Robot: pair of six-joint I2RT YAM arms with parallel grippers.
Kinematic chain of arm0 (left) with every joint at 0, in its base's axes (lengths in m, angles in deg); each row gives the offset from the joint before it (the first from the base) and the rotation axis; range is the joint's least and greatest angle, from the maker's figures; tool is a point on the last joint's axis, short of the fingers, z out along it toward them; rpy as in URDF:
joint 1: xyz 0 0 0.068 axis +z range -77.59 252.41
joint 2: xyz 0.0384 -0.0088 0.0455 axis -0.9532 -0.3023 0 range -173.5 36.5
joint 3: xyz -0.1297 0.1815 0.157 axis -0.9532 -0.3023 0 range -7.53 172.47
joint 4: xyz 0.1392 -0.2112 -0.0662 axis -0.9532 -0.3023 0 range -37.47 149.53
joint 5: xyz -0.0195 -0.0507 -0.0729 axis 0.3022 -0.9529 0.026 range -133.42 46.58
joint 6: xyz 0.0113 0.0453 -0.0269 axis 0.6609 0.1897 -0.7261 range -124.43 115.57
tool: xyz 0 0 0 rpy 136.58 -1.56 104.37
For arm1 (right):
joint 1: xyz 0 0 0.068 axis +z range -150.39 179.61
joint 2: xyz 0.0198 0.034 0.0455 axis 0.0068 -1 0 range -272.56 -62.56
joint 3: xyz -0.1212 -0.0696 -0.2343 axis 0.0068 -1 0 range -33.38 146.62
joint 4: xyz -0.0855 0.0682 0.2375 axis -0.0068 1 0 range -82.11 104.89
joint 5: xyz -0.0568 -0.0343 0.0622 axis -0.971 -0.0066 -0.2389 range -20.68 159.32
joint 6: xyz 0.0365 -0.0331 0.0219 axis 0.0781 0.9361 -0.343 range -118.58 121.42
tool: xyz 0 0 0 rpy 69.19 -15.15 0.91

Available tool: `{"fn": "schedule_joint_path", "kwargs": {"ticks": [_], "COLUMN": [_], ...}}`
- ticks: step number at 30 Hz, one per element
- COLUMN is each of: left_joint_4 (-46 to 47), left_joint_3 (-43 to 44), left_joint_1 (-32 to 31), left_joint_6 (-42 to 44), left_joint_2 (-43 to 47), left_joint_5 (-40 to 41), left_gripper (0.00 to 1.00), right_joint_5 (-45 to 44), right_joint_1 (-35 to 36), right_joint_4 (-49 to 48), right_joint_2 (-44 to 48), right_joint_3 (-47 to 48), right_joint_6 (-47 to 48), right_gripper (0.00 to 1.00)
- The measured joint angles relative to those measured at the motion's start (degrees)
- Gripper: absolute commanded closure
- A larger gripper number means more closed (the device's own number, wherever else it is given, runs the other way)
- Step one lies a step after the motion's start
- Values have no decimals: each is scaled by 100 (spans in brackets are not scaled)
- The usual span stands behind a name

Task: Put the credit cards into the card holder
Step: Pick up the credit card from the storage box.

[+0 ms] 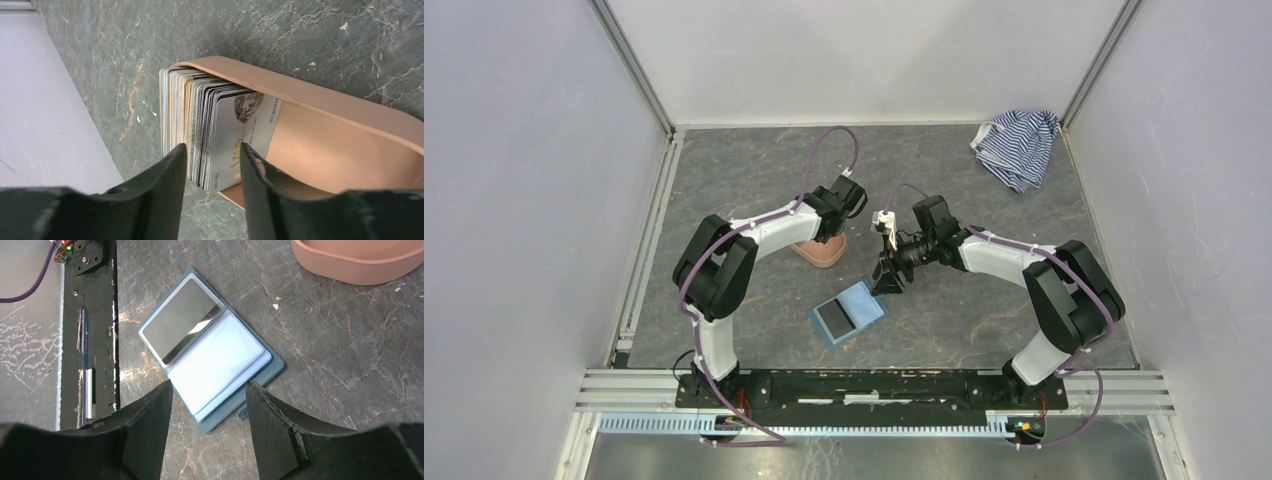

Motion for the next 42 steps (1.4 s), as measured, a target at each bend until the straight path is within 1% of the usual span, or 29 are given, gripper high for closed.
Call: {"fn": "schedule_joint_path", "kwargs": {"ticks": [1,3,6,7,10,13,14,15,23,29,35,42], "left_joint_4": [-13,-26,-22,-17,0,-13,-33,-66,-308,-516,-675,-841], "left_joint_3": [0,0,0,0,0,15,35,70,483,678,743,763], "left_joint_1": [7,13,13,20,63,219,284,378,1130,1547,1768,1777], "left_joint_6": [4,0,-2,0,2,4,4,4,4,4,7,7], "left_joint_2": [11,52,138,160,190,203,203,203,203,203,184,131], "left_joint_5": [-33,-101,-140,-155,-293,-627,-750,-922,-2096,-2857,-3504,-3871], "left_gripper": [41,25,5,1,0,0,0,0,0,0,0,0], "right_joint_5": [2,4,17,20,20,33,37,39,61,101,118,122], "right_joint_1": [0,0,0,0,0,0,0,0,0,0,0,0], "right_joint_4": [0,2,4,4,9,15,15,15,42,42,42,42], "right_joint_2": [0,0,0,0,0,0,0,0,0,0,0,0], "right_joint_3": [0,0,0,0,2,7,7,9,28,28,28,28], "right_joint_6": [0,2,9,15,20,22,22,24,63,63,61,61], "right_gripper": [37,37,36,36,35,32,13,2,2,2,2,2]}}
